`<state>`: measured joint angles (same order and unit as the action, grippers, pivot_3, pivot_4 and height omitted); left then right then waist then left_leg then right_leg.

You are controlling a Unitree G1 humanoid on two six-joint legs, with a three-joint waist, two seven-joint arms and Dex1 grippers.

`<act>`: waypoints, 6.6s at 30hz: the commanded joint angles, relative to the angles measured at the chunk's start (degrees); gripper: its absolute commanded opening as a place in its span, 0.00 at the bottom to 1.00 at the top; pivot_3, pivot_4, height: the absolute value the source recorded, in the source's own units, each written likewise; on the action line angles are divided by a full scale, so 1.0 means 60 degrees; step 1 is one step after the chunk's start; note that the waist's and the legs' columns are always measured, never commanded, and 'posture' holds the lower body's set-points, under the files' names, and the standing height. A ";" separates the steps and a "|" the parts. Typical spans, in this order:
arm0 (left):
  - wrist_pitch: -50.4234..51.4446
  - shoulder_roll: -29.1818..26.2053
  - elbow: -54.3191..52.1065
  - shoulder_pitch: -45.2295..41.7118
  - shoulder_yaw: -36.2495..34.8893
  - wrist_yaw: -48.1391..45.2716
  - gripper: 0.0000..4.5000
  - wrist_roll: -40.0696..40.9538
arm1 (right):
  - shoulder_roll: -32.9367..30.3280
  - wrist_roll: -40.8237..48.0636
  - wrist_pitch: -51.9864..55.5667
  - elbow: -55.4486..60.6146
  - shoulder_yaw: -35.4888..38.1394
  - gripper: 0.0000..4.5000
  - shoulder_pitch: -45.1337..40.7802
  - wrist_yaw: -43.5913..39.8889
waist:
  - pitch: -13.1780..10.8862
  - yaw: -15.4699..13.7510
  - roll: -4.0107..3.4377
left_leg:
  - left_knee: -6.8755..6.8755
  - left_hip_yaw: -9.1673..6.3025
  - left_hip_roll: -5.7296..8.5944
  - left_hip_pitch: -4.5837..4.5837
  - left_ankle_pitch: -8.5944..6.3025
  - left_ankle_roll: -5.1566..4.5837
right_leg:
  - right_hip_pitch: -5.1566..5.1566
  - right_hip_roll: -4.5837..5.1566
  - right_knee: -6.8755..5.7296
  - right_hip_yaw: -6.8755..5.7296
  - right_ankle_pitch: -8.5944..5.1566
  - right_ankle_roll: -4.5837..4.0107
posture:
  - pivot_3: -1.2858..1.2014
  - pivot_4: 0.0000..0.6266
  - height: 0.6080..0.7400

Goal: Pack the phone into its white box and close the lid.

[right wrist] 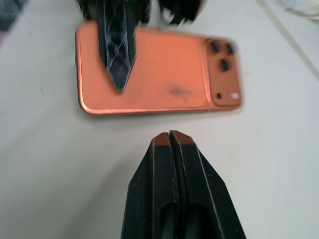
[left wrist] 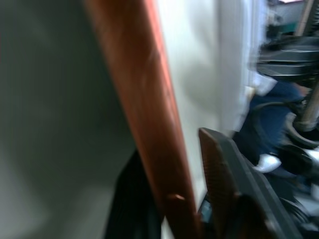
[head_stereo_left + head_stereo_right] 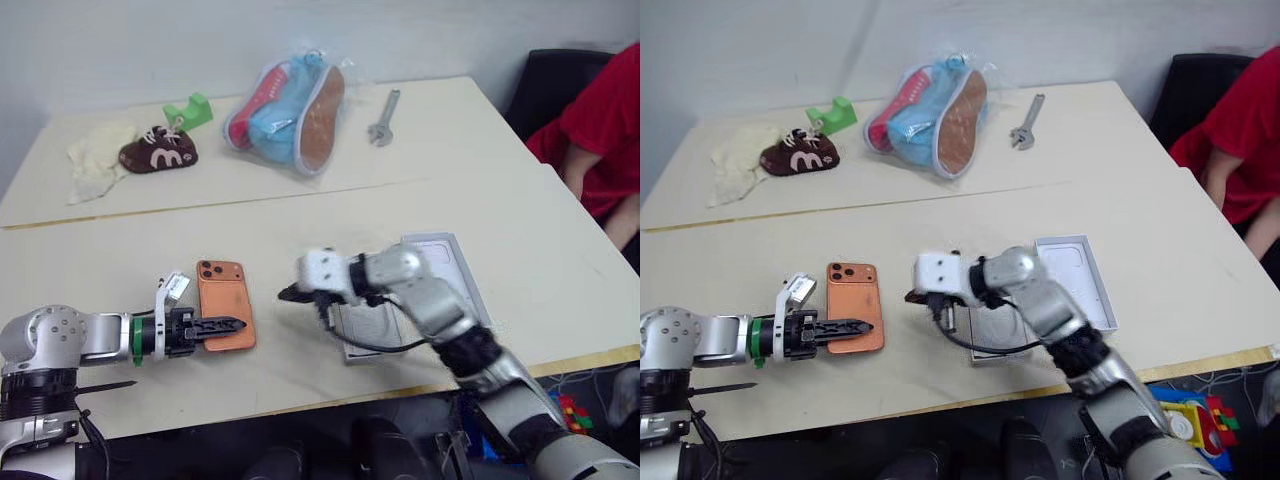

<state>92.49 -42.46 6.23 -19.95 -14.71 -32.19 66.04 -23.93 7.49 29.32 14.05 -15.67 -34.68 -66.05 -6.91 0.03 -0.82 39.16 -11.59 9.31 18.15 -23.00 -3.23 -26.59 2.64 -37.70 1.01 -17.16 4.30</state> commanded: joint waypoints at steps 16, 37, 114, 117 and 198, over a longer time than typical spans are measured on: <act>-0.1026 0.6511 0.0888 -0.2539 0.1422 0.7923 0.02 0.2736 | -0.4179 0.3698 0.3698 0.4526 0.5949 1.00 0.4989 0.1120 | -0.0172 -0.0638 0.0191 | 0.0090 0.0212 -0.0028 0.0045 0.0000 -0.0016 | 0.0023 -0.0016 0.0126 0.0085 0.0019 0.0039 | 0.52 0.24 1.00; 0.0002 0.6529 0.1039 -0.4085 0.1640 0.7520 1.00 0.2808 | -0.4272 0.4083 0.2994 0.4292 0.5298 1.00 0.5156 0.2330 | -0.0184 -0.0786 0.0210 | 0.0101 0.0241 -0.0029 0.0036 0.0000 -0.0014 | 0.0018 -0.0026 0.0117 0.0105 0.0022 0.0044 | 0.52 0.24 1.00; -1.1301 0.0406 -0.3323 -0.1232 0.3479 -0.5272 1.00 -0.6101 | -0.0419 0.4425 0.8243 0.3798 0.5000 0.35 0.2823 0.8725 | -0.0224 -0.0442 0.0153 | 0.0020 0.0264 -0.0053 0.0024 0.0012 -0.0020 | 0.0008 -0.0028 0.0139 0.0062 0.0026 0.0045 | 0.52 0.24 1.00; -1.1234 0.0420 -0.3378 -0.1207 0.3466 -0.5238 1.00 -0.6102 | -0.0470 0.4196 0.8054 0.3622 0.4764 0.35 0.3015 0.8756 | -0.0224 -0.0450 0.0153 | 0.0021 0.0263 -0.0053 0.0023 0.0012 -0.0020 | 0.0009 -0.0027 0.0138 0.0061 0.0025 0.0045 | 0.52 0.24 1.00; -1.3445 0.1310 0.0457 -0.1974 0.4173 -0.4961 0.20 -0.8825 | 0.0123 1.7107 0.3838 0.2169 0.2984 0.00 0.5175 1.4429 | -0.0221 -0.0175 0.0120 | 0.0028 0.0308 -0.0036 -0.0014 0.0010 -0.0026 | 0.0034 0.0141 0.0137 -0.0357 0.0064 -0.0030 | 0.52 0.24 1.00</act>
<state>14.39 -35.69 6.76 -29.58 9.59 -61.36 14.56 -20.38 112.71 51.46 24.49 2.70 -5.47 21.37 -8.24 -1.02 -0.10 39.36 -9.73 9.10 18.07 -22.94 -3.40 -26.38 3.49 -36.87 -1.12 -16.77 4.12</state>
